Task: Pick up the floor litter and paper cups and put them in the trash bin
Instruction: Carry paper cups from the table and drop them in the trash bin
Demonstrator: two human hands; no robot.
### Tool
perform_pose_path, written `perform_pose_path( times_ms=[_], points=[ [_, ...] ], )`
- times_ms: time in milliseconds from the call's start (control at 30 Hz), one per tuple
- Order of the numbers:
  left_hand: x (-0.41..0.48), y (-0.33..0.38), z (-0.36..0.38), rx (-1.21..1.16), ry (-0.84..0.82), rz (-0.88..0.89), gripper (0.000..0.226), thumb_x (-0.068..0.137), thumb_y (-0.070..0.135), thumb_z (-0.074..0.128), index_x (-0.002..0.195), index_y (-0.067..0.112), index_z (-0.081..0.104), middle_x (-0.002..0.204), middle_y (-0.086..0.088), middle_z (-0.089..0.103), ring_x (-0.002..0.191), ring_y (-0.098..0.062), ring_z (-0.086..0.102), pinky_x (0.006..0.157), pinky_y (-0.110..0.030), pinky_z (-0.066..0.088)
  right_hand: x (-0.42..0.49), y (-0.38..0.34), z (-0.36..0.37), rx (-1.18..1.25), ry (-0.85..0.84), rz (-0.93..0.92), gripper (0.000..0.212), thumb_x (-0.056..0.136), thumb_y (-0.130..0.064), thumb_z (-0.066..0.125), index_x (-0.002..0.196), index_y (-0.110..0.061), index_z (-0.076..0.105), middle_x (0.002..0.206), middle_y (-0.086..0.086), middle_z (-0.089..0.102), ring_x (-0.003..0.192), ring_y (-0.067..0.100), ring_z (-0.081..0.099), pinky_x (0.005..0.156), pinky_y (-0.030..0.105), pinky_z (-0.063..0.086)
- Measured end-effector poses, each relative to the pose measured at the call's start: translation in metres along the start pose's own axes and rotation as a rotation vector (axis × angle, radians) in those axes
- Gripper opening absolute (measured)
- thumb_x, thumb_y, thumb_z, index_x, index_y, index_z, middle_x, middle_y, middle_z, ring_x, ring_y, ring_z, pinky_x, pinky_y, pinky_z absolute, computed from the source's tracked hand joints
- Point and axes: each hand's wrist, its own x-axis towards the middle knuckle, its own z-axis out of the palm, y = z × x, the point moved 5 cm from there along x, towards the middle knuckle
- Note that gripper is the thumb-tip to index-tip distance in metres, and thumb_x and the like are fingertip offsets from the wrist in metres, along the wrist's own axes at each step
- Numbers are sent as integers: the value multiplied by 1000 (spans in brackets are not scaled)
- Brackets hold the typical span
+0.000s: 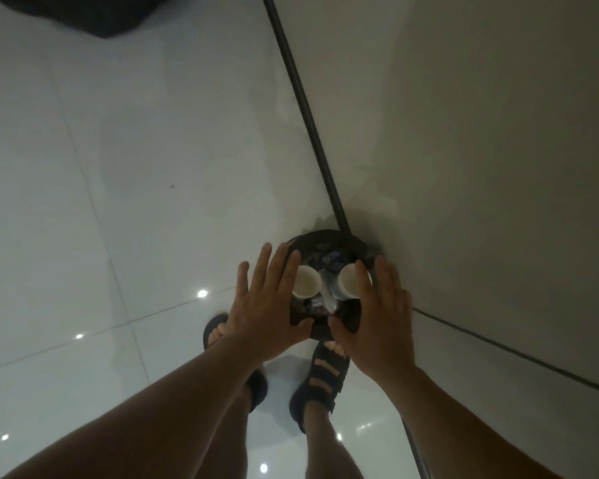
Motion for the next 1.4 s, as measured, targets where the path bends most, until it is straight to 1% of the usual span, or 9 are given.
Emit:
perform_pose_path(
  times_ms=[100,200,267,300,333,433,633,967,1400],
  points=[
    [-37,-3,-53,19,28,-32,108,74,76,42,151,21,-10,158,-5,-10,145,-27,-14,114,-52,-2,-23,-33,-42,6,4,-34,97,77,-66,62,152,-27,14,163,11,11,149,34,11,109,61,31],
    [-81,-5,-111,-34,67,-100,107,70,74,49,152,19,8,157,-8,0,145,-31,3,112,-56,13,-52,-76,-86,4,-15,-108,95,79,-69,56,153,-28,14,162,10,14,148,34,14,110,59,32],
    [-110,-13,-150,-1,45,-170,108,75,78,42,150,23,-13,153,-4,-29,143,-28,-22,114,-54,-2,-69,-103,-121,13,-19,-160,94,79,-69,55,154,-29,14,162,8,14,148,33,12,112,58,29],
    [-127,-18,-166,5,21,-214,105,78,78,35,146,25,-25,147,0,-42,138,-24,-35,114,-51,-11,-78,-115,-138,-8,-48,-184,94,80,-69,53,155,-30,12,163,5,9,149,31,5,115,57,24],
    [-146,-22,-181,13,12,-249,102,80,78,31,144,26,-30,144,1,-45,135,-23,-40,114,-49,-15,-88,-125,-153,-49,-73,-216,93,81,-70,50,155,-32,8,164,3,0,150,27,-5,118,55,17],
    [-204,-23,-228,17,46,-322,99,83,73,33,148,22,-23,153,-2,-31,136,-23,-36,116,-50,-10,-122,-158,-195,-152,-97,-344,89,84,-74,39,154,-38,-4,162,-3,-16,146,22,-24,120,48,2],
    [-317,-12,-282,-32,266,-563,99,81,74,34,150,22,-15,160,-2,-16,144,-24,-24,117,-50,-4,-170,-220,-256,-220,-79,-617,87,85,-72,38,154,-37,-4,163,-2,-15,148,22,-20,121,49,5],
    [-554,32,-222,-275,401,-1076,96,80,72,33,152,20,-7,160,-1,-9,146,-23,-16,117,-49,0,-307,-321,-240,-341,-201,-1027,88,85,-69,43,154,-36,0,163,-3,-12,148,19,-16,120,48,3],
    [-899,75,-80,-433,677,-1631,95,80,71,42,152,24,0,161,2,-2,147,-21,-8,116,-47,3,-622,-455,-120,-451,-344,-1518,84,88,-65,44,154,-38,-1,162,-5,-10,148,17,-16,119,45,1]
  ],
)
